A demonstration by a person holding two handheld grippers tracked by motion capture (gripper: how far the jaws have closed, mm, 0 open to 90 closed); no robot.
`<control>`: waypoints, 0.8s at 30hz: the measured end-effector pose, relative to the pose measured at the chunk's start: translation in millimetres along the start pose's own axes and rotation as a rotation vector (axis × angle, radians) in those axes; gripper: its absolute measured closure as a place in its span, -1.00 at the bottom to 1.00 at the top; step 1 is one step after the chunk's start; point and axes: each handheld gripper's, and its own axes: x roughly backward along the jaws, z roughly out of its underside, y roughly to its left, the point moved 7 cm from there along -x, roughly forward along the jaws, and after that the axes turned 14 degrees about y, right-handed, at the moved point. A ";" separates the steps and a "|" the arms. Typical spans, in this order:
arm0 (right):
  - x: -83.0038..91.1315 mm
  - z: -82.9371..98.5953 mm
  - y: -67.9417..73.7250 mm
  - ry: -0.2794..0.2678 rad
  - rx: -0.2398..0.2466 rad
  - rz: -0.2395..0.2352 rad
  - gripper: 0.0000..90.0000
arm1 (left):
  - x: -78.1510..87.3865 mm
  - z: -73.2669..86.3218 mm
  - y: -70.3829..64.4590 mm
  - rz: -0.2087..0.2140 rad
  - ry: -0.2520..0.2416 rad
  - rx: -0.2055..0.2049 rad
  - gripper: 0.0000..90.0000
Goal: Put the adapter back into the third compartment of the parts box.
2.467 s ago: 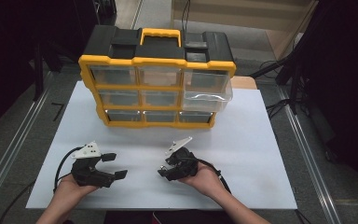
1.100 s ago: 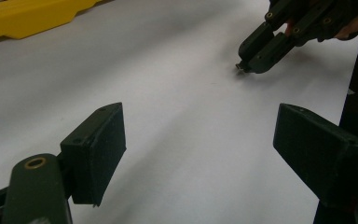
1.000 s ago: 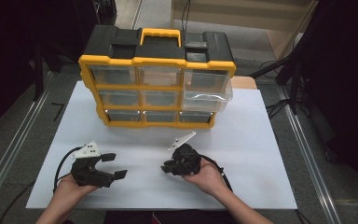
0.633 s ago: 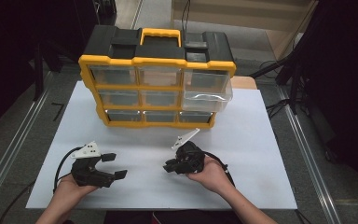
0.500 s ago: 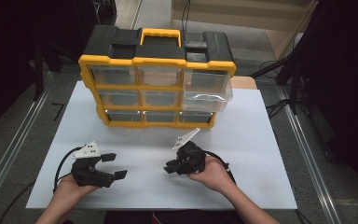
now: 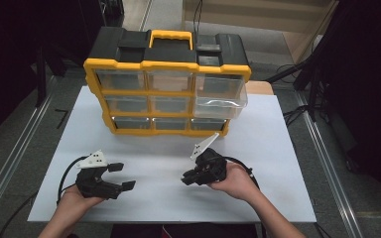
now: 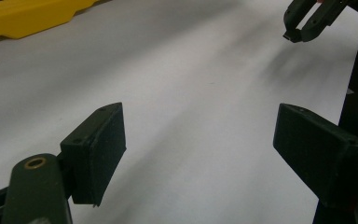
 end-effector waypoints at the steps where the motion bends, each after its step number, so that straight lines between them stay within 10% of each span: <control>1: 1.2 0.4 -0.2 0.003 0.008 0.000 0.63 | 0.0 0.1 0.2 0.000 0.001 0.000 -0.60; 24: 27.0 -1.1 12.2 0.096 0.106 0.007 0.63 | -0.7 1.1 1.7 -0.005 0.003 0.006 -0.60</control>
